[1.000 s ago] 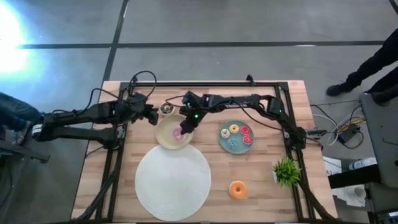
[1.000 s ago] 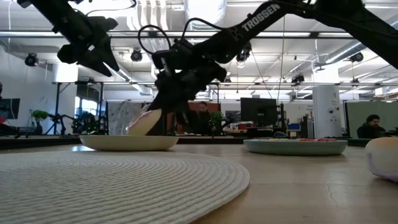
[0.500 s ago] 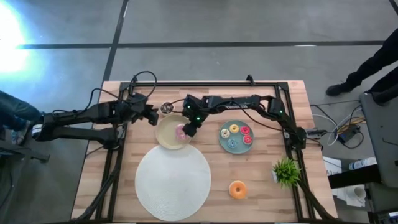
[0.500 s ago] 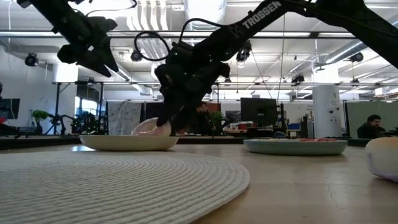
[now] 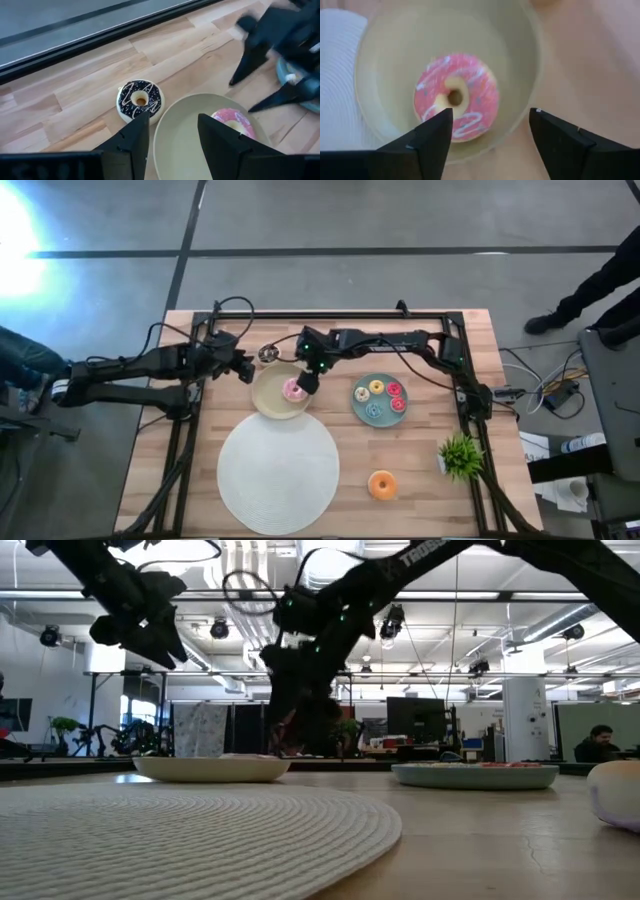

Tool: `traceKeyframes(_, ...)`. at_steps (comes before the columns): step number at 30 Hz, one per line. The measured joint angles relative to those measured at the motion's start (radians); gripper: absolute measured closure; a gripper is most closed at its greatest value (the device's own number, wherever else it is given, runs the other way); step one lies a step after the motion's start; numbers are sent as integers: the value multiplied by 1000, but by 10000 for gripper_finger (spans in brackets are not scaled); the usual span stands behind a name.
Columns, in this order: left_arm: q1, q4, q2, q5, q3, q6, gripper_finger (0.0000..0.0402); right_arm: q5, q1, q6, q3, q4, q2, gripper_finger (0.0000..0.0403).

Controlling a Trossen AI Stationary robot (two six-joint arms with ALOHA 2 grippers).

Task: Pick & Place donuts
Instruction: Put the black donut on the brown plate

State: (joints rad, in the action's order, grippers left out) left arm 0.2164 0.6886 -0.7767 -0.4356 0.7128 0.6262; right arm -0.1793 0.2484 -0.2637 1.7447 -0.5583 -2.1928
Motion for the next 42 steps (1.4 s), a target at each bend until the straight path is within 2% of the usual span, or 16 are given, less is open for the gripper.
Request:
traceKeyframes(4,19,0,-36,0,0,17,260,64,1,57,1,-4,65,138)
traceKeyframes(6,66,-4,-84,10,0,72,260,68,10,56,1,-22,85,138)
traceKeyframes(9,199,-41,-193,149,-1,61,260,68,39,28,1,-70,107,142)
traceKeyframes(11,300,-85,-280,253,-1,12,260,72,60,8,1,-100,118,146)
traceKeyframes(14,439,-132,-405,354,12,-68,260,74,83,-11,0,-157,138,150)
traceKeyframes(19,575,-138,-549,435,78,-200,260,110,90,-13,0,-221,173,152)
traceKeyframes(30,591,-123,-760,474,220,-339,258,130,76,-25,0,-222,197,150)
traceKeyframes(42,594,-82,-819,528,230,-392,259,130,77,-28,0,-228,197,154)
